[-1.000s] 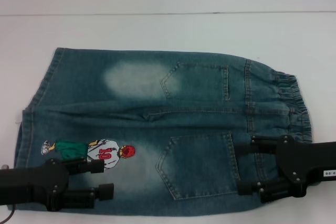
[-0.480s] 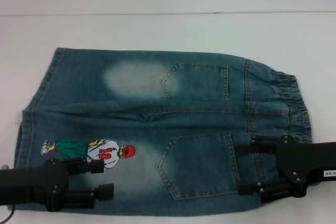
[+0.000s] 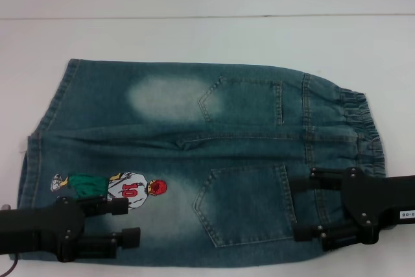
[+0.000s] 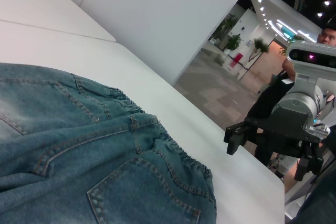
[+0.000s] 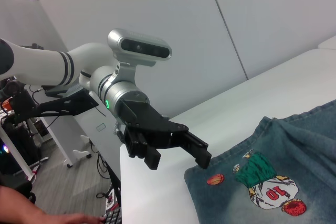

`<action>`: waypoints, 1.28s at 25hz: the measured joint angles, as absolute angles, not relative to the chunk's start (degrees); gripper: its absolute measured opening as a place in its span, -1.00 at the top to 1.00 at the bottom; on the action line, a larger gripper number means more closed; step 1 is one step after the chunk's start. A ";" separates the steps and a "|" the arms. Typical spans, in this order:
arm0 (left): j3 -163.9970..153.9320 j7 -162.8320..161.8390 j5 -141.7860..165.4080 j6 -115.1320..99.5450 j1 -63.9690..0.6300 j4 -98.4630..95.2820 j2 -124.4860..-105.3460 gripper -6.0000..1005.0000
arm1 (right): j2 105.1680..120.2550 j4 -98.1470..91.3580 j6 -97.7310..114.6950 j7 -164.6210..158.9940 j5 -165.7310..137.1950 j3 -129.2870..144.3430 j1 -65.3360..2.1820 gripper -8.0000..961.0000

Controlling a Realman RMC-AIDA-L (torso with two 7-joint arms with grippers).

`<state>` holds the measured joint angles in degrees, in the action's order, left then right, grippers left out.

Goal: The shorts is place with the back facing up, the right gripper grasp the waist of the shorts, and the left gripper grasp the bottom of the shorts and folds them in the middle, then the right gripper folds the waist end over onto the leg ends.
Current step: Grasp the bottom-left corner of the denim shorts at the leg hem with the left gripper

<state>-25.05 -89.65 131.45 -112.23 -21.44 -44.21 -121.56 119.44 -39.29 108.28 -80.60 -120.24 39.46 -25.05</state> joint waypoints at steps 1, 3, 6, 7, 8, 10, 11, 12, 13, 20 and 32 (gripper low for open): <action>-25.05 -89.65 131.46 -112.23 -21.44 -44.21 -121.56 -0.74 | 119.45 -39.29 108.28 -80.60 -120.24 39.46 -25.05 -0.97; -25.05 -89.65 131.47 -112.23 -21.44 -44.21 -121.55 -0.74 | 119.45 -39.29 108.28 -80.59 -120.26 39.46 -25.05 -0.97; -25.05 -89.67 131.49 -112.24 -21.44 -44.21 -121.55 -0.74 | 119.44 -39.29 108.28 -80.59 -120.28 39.46 -25.08 -0.97; -25.04 -89.69 131.49 -112.23 -21.44 -44.21 -121.55 -0.74 | 119.45 -39.29 108.28 -80.58 -120.28 39.46 -25.08 -0.97; -25.05 -89.70 131.49 -112.24 -21.45 -44.21 -121.56 -0.74 | 119.45 -39.29 108.28 -80.57 -120.28 39.46 -25.09 -0.97; -25.05 -89.70 131.49 -112.23 -21.48 -44.21 -121.55 -0.74 | 119.44 -39.29 108.28 -80.54 -120.25 39.46 -25.09 -0.97; -25.05 -89.71 131.49 -112.23 -21.49 -44.21 -121.55 -0.74 | 119.45 -39.29 108.28 -80.52 -120.22 39.46 -25.10 -0.97; -25.05 -89.71 131.49 -112.23 -21.50 -44.21 -121.56 -0.74 | 119.44 -39.29 108.28 -80.52 -120.20 39.46 -25.11 -0.97; -25.05 -89.71 131.49 -112.23 -21.50 -44.21 -121.56 -0.74 | 119.44 -39.29 108.28 -80.53 -120.18 39.48 -25.12 -0.97; -25.05 -89.74 131.48 -112.23 -21.53 -44.21 -121.55 -0.74 | 119.44 -39.29 108.28 -80.55 -120.19 39.48 -25.14 -0.97; -24.78 -96.76 131.48 -113.80 -21.29 -47.30 -120.68 -0.74 | 119.48 -39.71 108.50 -80.54 -120.10 39.45 -25.22 -0.96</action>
